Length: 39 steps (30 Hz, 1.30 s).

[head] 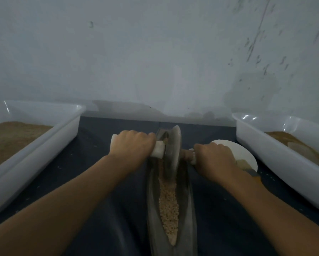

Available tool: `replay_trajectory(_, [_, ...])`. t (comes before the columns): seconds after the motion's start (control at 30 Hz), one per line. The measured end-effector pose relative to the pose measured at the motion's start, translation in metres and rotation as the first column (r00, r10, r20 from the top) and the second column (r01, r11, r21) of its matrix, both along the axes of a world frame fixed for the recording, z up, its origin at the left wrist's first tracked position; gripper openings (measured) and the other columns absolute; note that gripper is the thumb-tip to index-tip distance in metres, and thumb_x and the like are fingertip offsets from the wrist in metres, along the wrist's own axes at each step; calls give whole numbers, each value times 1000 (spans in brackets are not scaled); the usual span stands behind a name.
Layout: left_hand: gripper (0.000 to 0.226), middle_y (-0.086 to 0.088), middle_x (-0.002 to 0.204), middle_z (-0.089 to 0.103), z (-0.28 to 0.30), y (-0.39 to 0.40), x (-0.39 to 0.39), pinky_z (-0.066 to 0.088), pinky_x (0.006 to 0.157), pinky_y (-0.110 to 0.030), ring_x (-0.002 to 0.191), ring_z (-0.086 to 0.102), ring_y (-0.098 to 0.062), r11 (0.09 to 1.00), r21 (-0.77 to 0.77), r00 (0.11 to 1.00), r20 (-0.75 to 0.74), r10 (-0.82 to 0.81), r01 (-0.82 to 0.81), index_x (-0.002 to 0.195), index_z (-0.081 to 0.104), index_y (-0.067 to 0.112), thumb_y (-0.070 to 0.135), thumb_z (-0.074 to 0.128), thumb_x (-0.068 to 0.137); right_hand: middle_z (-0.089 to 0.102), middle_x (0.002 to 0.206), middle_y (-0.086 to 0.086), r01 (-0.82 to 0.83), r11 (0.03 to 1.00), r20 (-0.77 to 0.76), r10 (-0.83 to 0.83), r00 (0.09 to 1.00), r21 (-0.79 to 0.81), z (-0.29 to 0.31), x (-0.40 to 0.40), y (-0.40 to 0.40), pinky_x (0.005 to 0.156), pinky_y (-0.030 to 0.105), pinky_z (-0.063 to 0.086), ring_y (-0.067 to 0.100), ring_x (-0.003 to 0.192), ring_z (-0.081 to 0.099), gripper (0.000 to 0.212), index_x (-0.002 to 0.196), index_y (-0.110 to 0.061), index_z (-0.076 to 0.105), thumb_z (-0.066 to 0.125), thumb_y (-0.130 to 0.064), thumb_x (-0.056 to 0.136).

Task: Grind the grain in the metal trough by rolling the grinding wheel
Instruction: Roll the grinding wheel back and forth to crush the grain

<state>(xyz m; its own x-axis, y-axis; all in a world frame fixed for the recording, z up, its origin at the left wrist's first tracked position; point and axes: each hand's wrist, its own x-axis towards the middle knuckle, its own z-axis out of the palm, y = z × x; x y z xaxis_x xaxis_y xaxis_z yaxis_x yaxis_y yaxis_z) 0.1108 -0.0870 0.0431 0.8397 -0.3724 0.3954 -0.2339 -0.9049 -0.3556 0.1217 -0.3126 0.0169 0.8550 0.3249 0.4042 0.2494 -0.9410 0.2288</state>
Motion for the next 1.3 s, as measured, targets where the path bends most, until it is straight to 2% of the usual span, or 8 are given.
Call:
replay_trajectory(0.1, [35, 4, 85, 57, -10, 10, -35, 33, 59, -33, 75, 59, -22, 995, -87, 998, -39, -56, 53, 87, 31, 26, 23, 65, 80, 37, 59, -8, -51, 998, -94, 47, 995, -44, 4, -33, -5, 53, 30, 32, 16, 55, 44, 28, 72, -31, 34, 60, -39, 81])
replay_trajectory(0.27, [66, 6, 51, 47, -27, 29, -76, 18, 42, -23, 38, 34, -10, 978, -84, 981, 46, -187, 190, 68, 38, 26, 23, 89, 25, 48, 53, -5, -118, 982, -34, 114, 993, -145, 9, -73, -6, 43, 30, 40, 13, 44, 48, 33, 69, -30, 43, 75, -34, 60])
replay_trajectory(0.47, [31, 5, 81, 59, -29, 16, -9, 27, 55, -31, 65, 55, -19, 991, -131, 997, 73, 14, -4, 81, 28, 25, 27, 59, 83, 62, 81, 1, 49, 987, -11, -51, 999, -153, 21, -14, 13, 56, 33, 31, 28, 73, 60, 17, 81, -23, 42, 59, -23, 81])
replay_trajectory(0.7, [35, 5, 76, 53, -19, 13, -18, 28, 55, -31, 61, 46, -18, 990, -138, 999, 23, -26, 28, 82, 27, 26, 28, 63, 82, 51, 71, -4, -15, 995, -89, 6, 996, -94, 19, -25, 8, 58, 32, 38, 21, 66, 54, 19, 81, -25, 40, 59, -30, 85])
replay_trajectory(0.9, [60, 7, 49, 45, -31, 32, -79, 15, 42, -21, 34, 38, -13, 972, -100, 976, 67, -206, 212, 67, 40, 24, 24, 88, 30, 50, 57, -6, -72, 981, -22, 69, 997, -179, 16, -85, -3, 44, 29, 39, 15, 47, 50, 30, 72, -28, 44, 74, -31, 66])
replay_trajectory(1.0, [55, 8, 53, 40, -27, 23, -59, 6, 44, -23, 40, 26, -11, 994, -66, 995, 45, -88, 91, 72, 32, 25, 27, 83, 51, 55, 68, -5, -23, 984, -64, 12, 998, -179, 20, -66, 7, 52, 29, 34, 19, 61, 56, 25, 77, -27, 40, 65, -31, 78])
replay_trajectory(1.1, [36, 7, 67, 48, -27, 15, -17, 20, 49, -28, 53, 40, -13, 996, -90, 994, 109, -15, 24, 79, 27, 26, 29, 62, 81, 58, 75, -3, 39, 993, -32, -42, 999, -110, 16, -24, 11, 56, 32, 35, 22, 68, 58, 22, 79, -26, 38, 59, -28, 83])
replay_trajectory(1.3, [30, 2, 84, 61, -13, 2, 15, 26, 55, -32, 71, 59, -23, 999, -43, 996, 88, -18, 22, 83, 29, 21, 19, 59, 82, 51, 67, -2, 41, 999, 20, -40, 999, -21, 2, 4, 4, 53, 31, 27, 26, 62, 51, 25, 77, -23, 35, 54, -36, 85])
